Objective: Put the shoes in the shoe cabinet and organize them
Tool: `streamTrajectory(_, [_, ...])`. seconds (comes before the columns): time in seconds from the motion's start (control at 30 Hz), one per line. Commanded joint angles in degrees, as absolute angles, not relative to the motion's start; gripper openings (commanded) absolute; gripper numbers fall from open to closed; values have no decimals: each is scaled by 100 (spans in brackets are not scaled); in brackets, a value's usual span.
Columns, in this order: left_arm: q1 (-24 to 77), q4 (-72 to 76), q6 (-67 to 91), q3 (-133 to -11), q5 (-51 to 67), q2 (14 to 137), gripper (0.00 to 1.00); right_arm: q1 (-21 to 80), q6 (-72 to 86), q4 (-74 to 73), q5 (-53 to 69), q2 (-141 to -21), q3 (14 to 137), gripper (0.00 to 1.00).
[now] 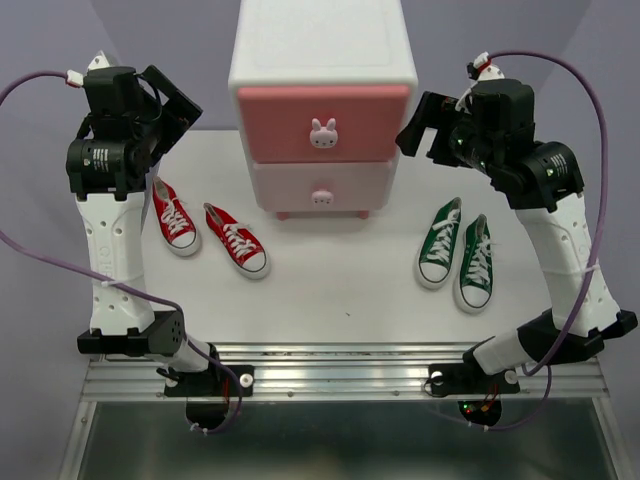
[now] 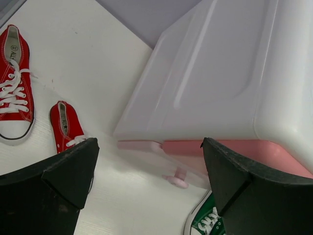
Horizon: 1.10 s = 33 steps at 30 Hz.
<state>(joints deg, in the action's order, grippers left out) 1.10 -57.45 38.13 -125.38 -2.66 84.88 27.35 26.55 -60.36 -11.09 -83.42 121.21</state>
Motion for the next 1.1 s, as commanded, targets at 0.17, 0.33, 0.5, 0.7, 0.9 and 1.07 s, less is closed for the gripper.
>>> streamTrajectory(0.17, [114,-5818,3578,-12945,-421,8481,99,2725,2435,-4143,-257,-7595,11138,100])
streamTrajectory(0.33, [88,-5871,3507,-13674,-300,8841,99,2725,2198,-4732,220,-8339,12231,100])
streamTrajectory(0.5, [88,-5293,3744,-13878,-26,9105,99,3172,1749,-4957,-333,-9105,13148,100])
streamTrajectory(0.7, [88,-4509,4025,-14291,342,9369,99,4087,1767,-5098,-1046,-9510,13500,100])
streamTrajectory(0.9, [263,-3798,3920,-14150,685,9396,99,4939,2162,-5001,-1977,-9615,13254,100])
streamTrajectory(1.07, [482,-3507,3762,-13799,1176,9465,99,5203,2460,-5088,-2803,-9817,13227,100])
